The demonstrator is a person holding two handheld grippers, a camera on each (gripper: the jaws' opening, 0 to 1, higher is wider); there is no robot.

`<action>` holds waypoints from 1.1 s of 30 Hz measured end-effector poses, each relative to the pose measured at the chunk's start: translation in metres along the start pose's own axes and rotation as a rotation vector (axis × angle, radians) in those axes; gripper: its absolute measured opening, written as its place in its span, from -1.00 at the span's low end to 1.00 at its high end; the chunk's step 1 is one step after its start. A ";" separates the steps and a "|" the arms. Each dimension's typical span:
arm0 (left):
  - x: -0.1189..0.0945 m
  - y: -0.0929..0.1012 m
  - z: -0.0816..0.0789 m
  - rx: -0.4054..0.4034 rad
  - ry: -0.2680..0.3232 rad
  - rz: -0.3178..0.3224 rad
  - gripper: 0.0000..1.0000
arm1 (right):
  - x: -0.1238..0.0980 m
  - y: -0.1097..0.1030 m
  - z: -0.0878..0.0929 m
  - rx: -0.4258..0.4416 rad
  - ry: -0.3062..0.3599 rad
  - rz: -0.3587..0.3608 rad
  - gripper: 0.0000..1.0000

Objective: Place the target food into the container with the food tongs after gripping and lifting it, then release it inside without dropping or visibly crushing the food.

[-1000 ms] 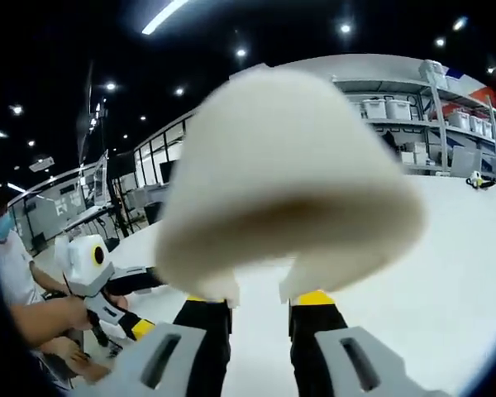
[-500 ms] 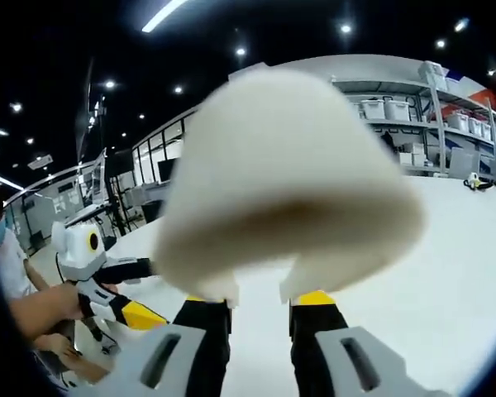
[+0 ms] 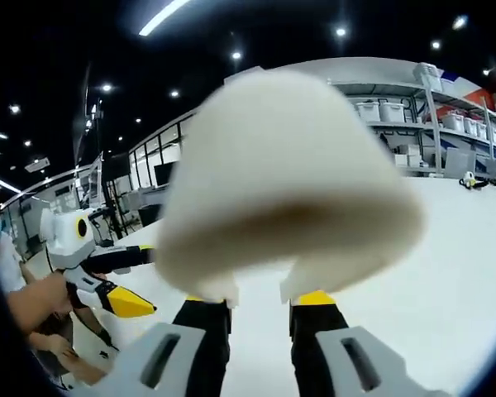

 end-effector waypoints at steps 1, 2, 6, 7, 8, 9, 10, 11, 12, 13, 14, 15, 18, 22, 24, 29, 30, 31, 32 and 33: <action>0.000 0.000 -0.001 0.003 -0.003 0.000 0.77 | 0.001 -0.001 0.000 -0.001 -0.001 -0.002 -0.58; -0.001 0.002 -0.002 0.016 -0.005 0.007 0.77 | 0.002 -0.002 0.001 0.002 -0.004 -0.004 -0.58; -0.001 0.005 -0.004 0.011 -0.010 0.025 0.77 | 0.003 -0.004 0.000 0.004 -0.001 -0.013 -0.58; -0.001 0.006 -0.004 0.020 -0.011 0.024 0.77 | 0.004 -0.005 0.000 0.004 0.000 -0.019 -0.58; -0.001 0.006 -0.003 0.025 -0.015 0.018 0.77 | 0.004 -0.006 0.000 0.003 0.000 -0.021 -0.58; -0.001 0.007 -0.002 0.025 -0.023 0.015 0.77 | 0.004 -0.006 0.000 0.001 -0.002 -0.023 -0.58; -0.001 0.008 -0.001 0.027 -0.032 0.013 0.77 | 0.004 -0.006 0.000 -0.001 -0.004 -0.024 -0.58; -0.002 0.009 -0.002 0.019 -0.020 0.017 0.77 | 0.004 -0.006 0.000 -0.015 0.001 -0.027 -0.59; -0.002 0.011 -0.003 -0.001 -0.002 0.023 0.77 | 0.005 -0.006 0.000 -0.013 0.002 -0.027 -0.59; -0.002 0.010 -0.003 -0.007 -0.010 0.020 0.77 | 0.005 -0.005 0.001 -0.009 -0.005 -0.030 -0.59; -0.003 0.010 -0.002 -0.001 -0.016 0.011 0.77 | 0.005 -0.005 0.001 -0.011 -0.005 -0.029 -0.59; -0.003 0.008 -0.002 0.016 -0.021 -0.003 0.77 | 0.005 -0.004 0.001 -0.014 -0.003 -0.027 -0.59; -0.003 0.009 -0.003 0.040 -0.026 -0.015 0.77 | 0.006 -0.004 0.002 -0.026 -0.012 -0.034 -0.59; 0.001 0.010 0.000 0.034 -0.052 -0.031 0.78 | 0.012 -0.003 0.001 -0.038 -0.017 -0.039 -0.58; 0.002 0.008 0.007 0.087 -0.117 -0.076 0.80 | 0.018 -0.010 0.005 0.037 -0.032 -0.116 -0.59; 0.000 0.007 0.007 0.004 -0.099 -0.080 0.81 | 0.030 0.001 0.006 0.015 -0.044 -0.129 -0.60; -0.002 0.006 0.007 0.008 -0.104 -0.084 0.81 | 0.032 0.006 0.004 0.005 -0.051 -0.123 -0.60; -0.003 0.005 0.007 0.020 -0.106 -0.090 0.81 | 0.035 0.010 0.002 -0.007 -0.051 -0.121 -0.60; -0.005 0.004 0.007 0.032 -0.105 -0.099 0.81 | 0.036 0.012 -0.001 -0.007 -0.050 -0.132 -0.60; -0.007 0.002 0.008 0.043 -0.110 -0.109 0.81 | 0.040 0.012 -0.006 0.029 -0.039 -0.174 -0.60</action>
Point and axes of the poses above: the point that each gripper's makers call its tool centre point, and the gripper's own axes: x roughly forward along the fingers, y roughly to its right, z roughly out of its underside, the point moved 5 cm from there along -x, roughly backward along the fingers, and after that the axes turned 5 degrees about x, right-handed, at the moved point
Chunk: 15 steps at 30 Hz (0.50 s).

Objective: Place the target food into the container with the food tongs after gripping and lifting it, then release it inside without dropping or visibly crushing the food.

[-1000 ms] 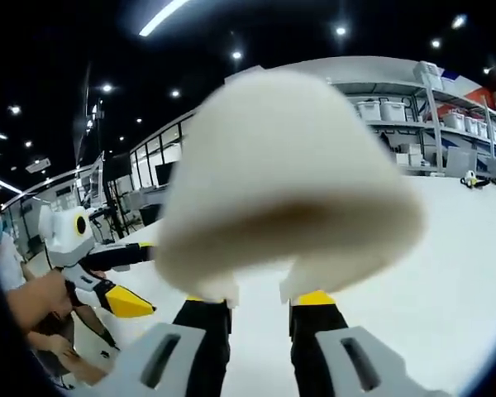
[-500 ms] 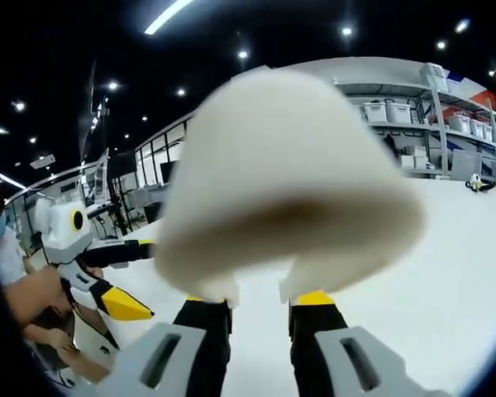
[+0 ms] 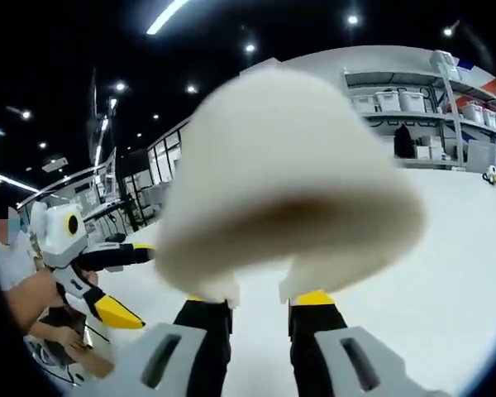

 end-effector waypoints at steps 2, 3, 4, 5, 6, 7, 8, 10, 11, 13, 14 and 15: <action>-0.003 -0.002 0.002 -0.006 -0.004 -0.006 0.81 | 0.005 0.003 -0.011 0.017 0.000 -0.044 -0.60; -0.005 -0.003 0.003 -0.010 0.001 -0.011 0.81 | 0.007 0.003 -0.015 -0.005 -0.002 -0.055 -0.60; -0.007 -0.004 0.002 -0.008 0.012 -0.023 0.81 | 0.010 0.003 -0.020 -0.011 -0.005 -0.070 -0.60; -0.007 -0.004 0.002 -0.006 0.014 -0.025 0.81 | 0.014 0.003 -0.029 0.001 -0.007 -0.095 -0.59; -0.008 -0.005 0.003 -0.004 0.015 -0.028 0.80 | 0.018 0.003 -0.035 0.010 -0.004 -0.117 -0.59; -0.008 -0.005 0.003 -0.002 0.009 -0.032 0.80 | 0.022 0.002 -0.042 0.028 -0.012 -0.136 -0.59; -0.009 -0.005 0.004 0.000 0.007 -0.033 0.80 | 0.025 0.002 -0.046 0.018 -0.020 -0.148 -0.59; -0.011 -0.004 0.004 0.001 0.009 -0.030 0.80 | 0.035 0.000 -0.053 -0.044 -0.035 -0.206 -0.59; -0.013 -0.002 0.004 -0.001 0.015 -0.030 0.80 | 0.039 0.002 -0.053 -0.073 -0.066 -0.190 -0.59; -0.014 0.000 0.004 0.003 0.022 -0.030 0.80 | 0.048 0.010 -0.055 -0.107 -0.111 -0.131 -0.60; -0.015 0.001 0.005 0.007 0.022 -0.030 0.80 | 0.053 0.009 -0.057 -0.123 -0.118 -0.140 -0.60; -0.016 0.002 0.005 0.021 0.020 -0.034 0.80 | 0.057 0.010 -0.058 -0.102 -0.125 -0.136 -0.59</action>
Point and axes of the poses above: the point that each gripper's makers call its tool centre point, and the gripper's own axes: x roughly forward along the fingers, y roughly to its right, z roughly out of its underside, the point moved 5 cm from there along -x, roughly backward along the fingers, and after that the axes turned 5 degrees about x, right-handed, at the moved point
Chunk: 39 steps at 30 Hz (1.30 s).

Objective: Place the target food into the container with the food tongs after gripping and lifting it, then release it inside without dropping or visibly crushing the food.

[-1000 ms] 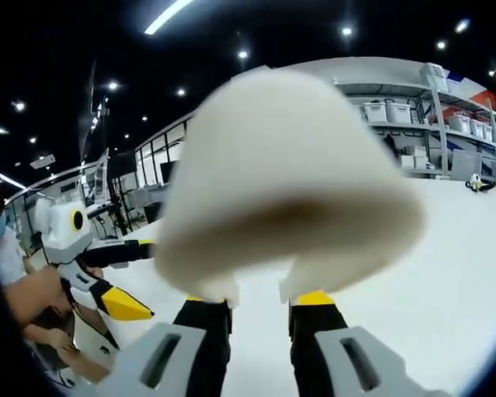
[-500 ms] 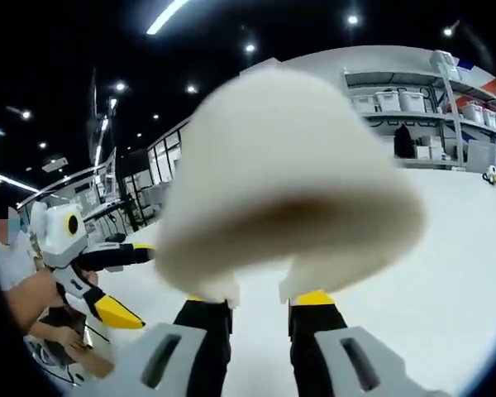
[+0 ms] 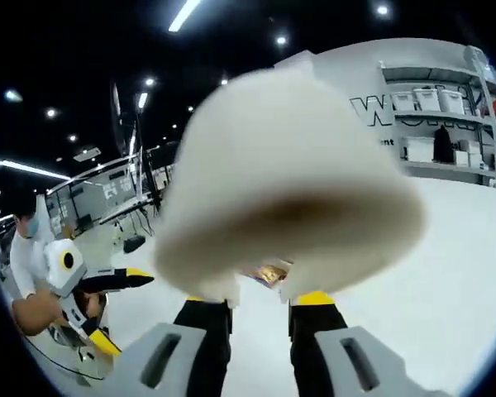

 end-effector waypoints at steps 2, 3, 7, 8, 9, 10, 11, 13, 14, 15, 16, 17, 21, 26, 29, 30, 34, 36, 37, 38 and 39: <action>-0.001 0.001 0.000 0.018 0.002 -0.002 0.80 | 0.008 0.004 -0.001 -0.005 -0.013 0.021 -0.59; -0.001 0.001 -0.001 0.015 0.008 -0.005 0.80 | 0.019 0.007 0.003 -0.003 -0.051 0.028 -0.59; -0.001 0.005 -0.003 -0.028 0.027 0.004 0.80 | 0.042 0.010 0.013 -0.024 -0.111 0.047 -0.59; -0.001 0.005 -0.002 -0.033 0.025 0.007 0.80 | 0.049 0.012 0.016 -0.012 -0.133 0.062 -0.59; 0.000 0.006 -0.003 -0.031 0.023 0.008 0.80 | 0.054 0.011 0.020 -0.003 -0.139 0.061 -0.59; 0.000 0.007 -0.003 -0.026 0.021 0.007 0.80 | 0.057 0.011 0.020 0.011 -0.127 0.059 -0.59; -0.001 0.007 -0.003 -0.024 0.020 0.006 0.80 | 0.062 0.013 0.020 0.011 -0.134 0.059 -0.59; -0.001 0.009 -0.005 -0.015 0.025 0.006 0.79 | 0.068 0.016 0.022 -0.002 -0.148 0.078 -0.58; -0.001 0.008 -0.004 -0.014 0.025 0.005 0.79 | 0.071 0.018 0.023 -0.032 -0.163 0.101 -0.58; -0.001 0.008 -0.005 -0.011 0.026 0.003 0.79 | 0.073 0.020 0.024 -0.051 -0.166 0.121 -0.58; 0.000 0.008 -0.005 -0.003 0.030 -0.002 0.79 | 0.076 0.026 0.023 -0.062 -0.167 0.164 -0.58; 0.000 0.009 -0.005 0.012 0.026 -0.007 0.79 | 0.081 0.026 0.024 -0.052 -0.167 0.156 -0.58; 0.000 0.010 -0.005 0.008 0.019 -0.007 0.79 | 0.094 0.027 0.028 0.005 -0.164 0.134 -0.57; -0.003 0.010 -0.006 0.016 0.013 -0.010 0.79 | 0.099 0.029 0.032 0.006 -0.149 0.169 -0.57; -0.003 0.013 -0.005 0.019 0.005 0.003 0.79 | 0.103 0.033 0.035 0.007 -0.147 0.195 -0.57; -0.003 0.013 -0.005 0.025 0.003 0.004 0.79 | 0.104 0.034 0.035 0.009 -0.143 0.199 -0.57; -0.003 0.014 -0.005 0.032 -0.003 0.002 0.79 | 0.113 0.038 0.033 0.019 -0.130 0.198 -0.58; -0.003 0.016 -0.007 0.001 0.008 0.015 0.79 | 0.114 0.039 0.031 0.014 -0.145 0.224 -0.61; -0.003 0.016 -0.007 -0.003 0.009 0.014 0.79 | 0.114 0.038 0.032 -0.031 -0.158 0.221 -0.63; -0.003 0.016 -0.007 0.000 0.009 0.013 0.79 | 0.113 0.038 0.033 -0.069 -0.168 0.227 -0.65; -0.003 0.016 -0.006 0.007 0.006 0.011 0.79 | 0.109 0.036 0.036 -0.127 -0.192 0.254 -0.68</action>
Point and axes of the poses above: the point that each gripper's makers call its tool centre point, and the gripper's own axes: x roughly forward along the fingers, y roughly to its right, z roughly out of its underside, the point moved 5 cm from there along -x, roughly backward along the fingers, and after that the axes turned 5 degrees about x, right-handed, at the moved point
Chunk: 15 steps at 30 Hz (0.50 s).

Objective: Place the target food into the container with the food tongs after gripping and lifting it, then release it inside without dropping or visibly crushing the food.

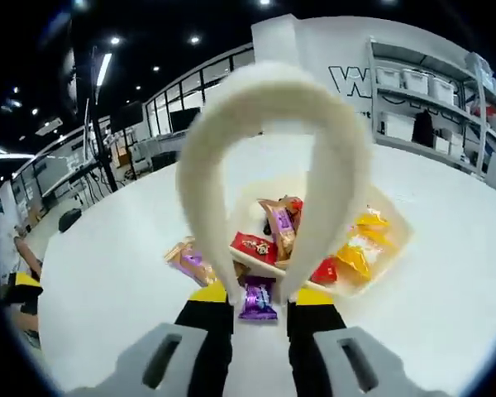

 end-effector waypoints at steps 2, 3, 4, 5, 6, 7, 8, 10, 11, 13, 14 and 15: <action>0.001 0.000 0.002 0.016 -0.013 -0.004 0.79 | 0.000 -0.004 0.000 0.035 0.008 -0.029 -0.73; 0.002 0.001 0.003 0.007 -0.016 0.002 0.79 | -0.001 -0.003 0.000 0.041 0.008 -0.027 -0.76; 0.002 0.003 0.004 -0.010 -0.020 0.012 0.79 | -0.003 -0.001 0.001 0.061 0.003 -0.027 -0.78; 0.002 0.004 0.003 -0.029 -0.016 0.023 0.79 | -0.004 -0.001 0.001 0.070 0.001 -0.028 -0.79; 0.002 0.005 0.001 -0.031 -0.005 0.025 0.79 | -0.004 0.000 0.001 0.076 -0.001 -0.028 -0.79; 0.001 0.006 0.000 -0.025 0.001 0.024 0.78 | -0.004 0.000 0.001 0.071 -0.003 -0.029 -0.79; 0.001 0.006 0.000 -0.020 0.001 0.023 0.78 | -0.003 0.000 0.001 0.072 -0.008 -0.029 -0.79; 0.000 0.006 0.001 -0.017 -0.002 0.022 0.79 | -0.002 0.002 0.000 0.073 -0.016 -0.031 -0.79; 0.000 0.005 0.001 -0.019 -0.001 0.022 0.79 | -0.003 0.003 0.001 0.072 -0.020 -0.025 -0.80; 0.001 0.003 0.005 -0.038 -0.003 0.025 0.79 | -0.008 0.001 0.002 0.033 -0.026 -0.006 -0.79; 0.002 0.003 0.007 -0.057 -0.002 0.027 0.78 | -0.009 0.001 0.002 0.025 -0.026 -0.003 -0.79; 0.002 0.002 0.009 -0.068 -0.001 0.027 0.78 | -0.012 -0.001 0.001 0.019 -0.022 -0.005 -0.79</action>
Point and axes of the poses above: the point that each gripper's makers call its tool centre point, and the gripper's own axes: x roughly forward along the fingers, y roughly to its right, z roughly out of its underside, the point moved 5 cm from there along -x, roughly backward along the fingers, and after that the axes turned 5 degrees about x, right-handed, at the moved point
